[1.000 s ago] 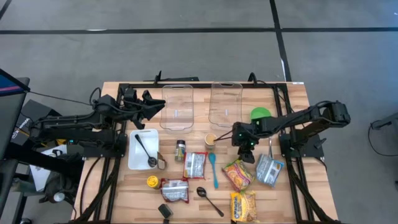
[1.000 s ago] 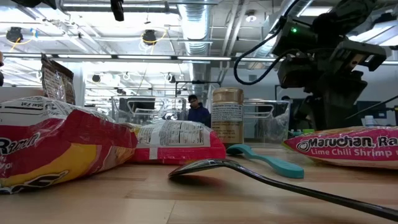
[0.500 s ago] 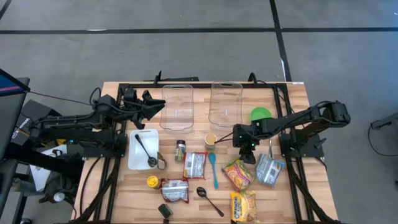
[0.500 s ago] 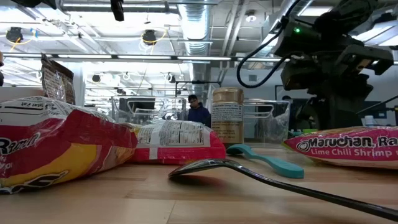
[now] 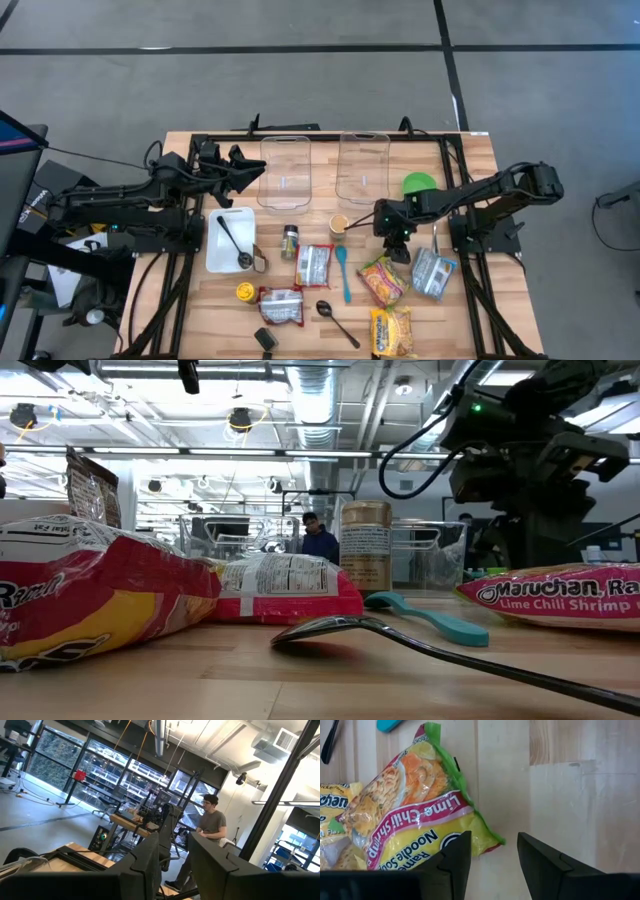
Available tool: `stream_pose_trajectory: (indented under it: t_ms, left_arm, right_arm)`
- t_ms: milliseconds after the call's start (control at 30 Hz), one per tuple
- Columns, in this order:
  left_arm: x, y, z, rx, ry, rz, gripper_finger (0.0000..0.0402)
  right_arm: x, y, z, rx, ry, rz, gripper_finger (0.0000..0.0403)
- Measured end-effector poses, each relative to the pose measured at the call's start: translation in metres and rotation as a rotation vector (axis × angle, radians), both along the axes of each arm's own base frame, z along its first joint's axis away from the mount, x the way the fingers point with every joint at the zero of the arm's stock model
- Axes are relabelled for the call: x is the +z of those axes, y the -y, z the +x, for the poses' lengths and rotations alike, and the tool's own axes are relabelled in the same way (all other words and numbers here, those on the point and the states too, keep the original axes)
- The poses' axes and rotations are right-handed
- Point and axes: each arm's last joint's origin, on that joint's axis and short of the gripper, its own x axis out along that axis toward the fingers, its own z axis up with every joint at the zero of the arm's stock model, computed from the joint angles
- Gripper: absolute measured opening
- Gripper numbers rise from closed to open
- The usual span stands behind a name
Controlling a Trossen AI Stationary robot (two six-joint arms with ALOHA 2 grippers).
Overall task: Pick & Place Food Item
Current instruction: Put the green noodle pack into the right transparent bin
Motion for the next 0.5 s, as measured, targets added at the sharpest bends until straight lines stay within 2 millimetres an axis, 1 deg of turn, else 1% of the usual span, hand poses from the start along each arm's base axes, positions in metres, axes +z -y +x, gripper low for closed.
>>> stream_pose_trajectory:
  t_ms: [100,233,367,500]
  left_arm:
    - [0.0,0.0,0.0,0.0,0.0,0.0,0.0102]
    - [-0.0001,0.0,0.0001,0.0,0.0,0.0,0.0102]
    - [-0.0001,0.0,0.0001,0.0,0.0,0.0,0.0102]
    - [-0.0001,0.0,0.0001,0.0,0.0,0.0,0.0102]
  right_arm:
    - [-0.0002,-0.0028,-0.0006,-0.009,-0.014,0.008,0.0154]
    - [0.0001,-0.008,0.0002,0.034,0.01,-0.019,0.0154]
    - [0.0004,-0.0052,0.0021,0.055,0.044,-0.079,0.0154]
    - [0.0001,-0.0026,0.0015,0.054,0.039,-0.078,0.0154]
